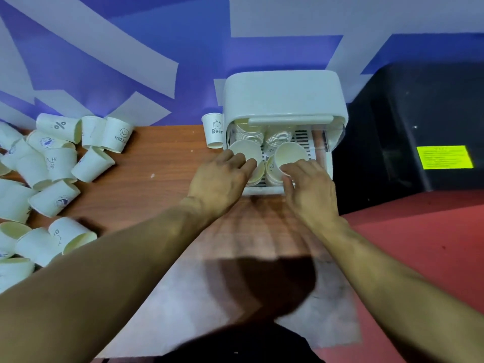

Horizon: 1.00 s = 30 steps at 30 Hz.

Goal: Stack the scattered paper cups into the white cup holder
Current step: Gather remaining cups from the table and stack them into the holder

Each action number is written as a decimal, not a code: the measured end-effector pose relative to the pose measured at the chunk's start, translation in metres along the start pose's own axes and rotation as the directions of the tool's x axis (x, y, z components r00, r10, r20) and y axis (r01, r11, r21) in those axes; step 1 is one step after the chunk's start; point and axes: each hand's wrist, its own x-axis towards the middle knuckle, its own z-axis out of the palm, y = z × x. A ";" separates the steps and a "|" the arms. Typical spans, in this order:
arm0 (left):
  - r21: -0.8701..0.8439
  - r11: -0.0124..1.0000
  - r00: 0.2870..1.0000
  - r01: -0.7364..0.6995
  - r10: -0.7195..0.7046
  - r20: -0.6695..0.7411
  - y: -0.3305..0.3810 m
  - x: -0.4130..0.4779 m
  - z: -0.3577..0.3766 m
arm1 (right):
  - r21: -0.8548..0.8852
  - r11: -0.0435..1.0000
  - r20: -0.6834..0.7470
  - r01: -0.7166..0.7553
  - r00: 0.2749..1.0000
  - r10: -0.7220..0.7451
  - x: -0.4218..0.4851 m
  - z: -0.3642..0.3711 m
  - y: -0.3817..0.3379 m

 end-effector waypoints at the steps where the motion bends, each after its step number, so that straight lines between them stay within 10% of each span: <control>1: 0.000 1.000 1.000 -0.005 0.005 0.002 0.000 0.001 0.004 | -0.003 1.000 0.024 -0.001 1.000 0.001 0.000 0.004 0.002; 30: 0.009 0.996 0.969 0.094 -0.093 0.231 0.004 0.004 0.042 | -0.017 0.997 0.182 -0.076 0.980 0.078 -0.001 0.049 0.011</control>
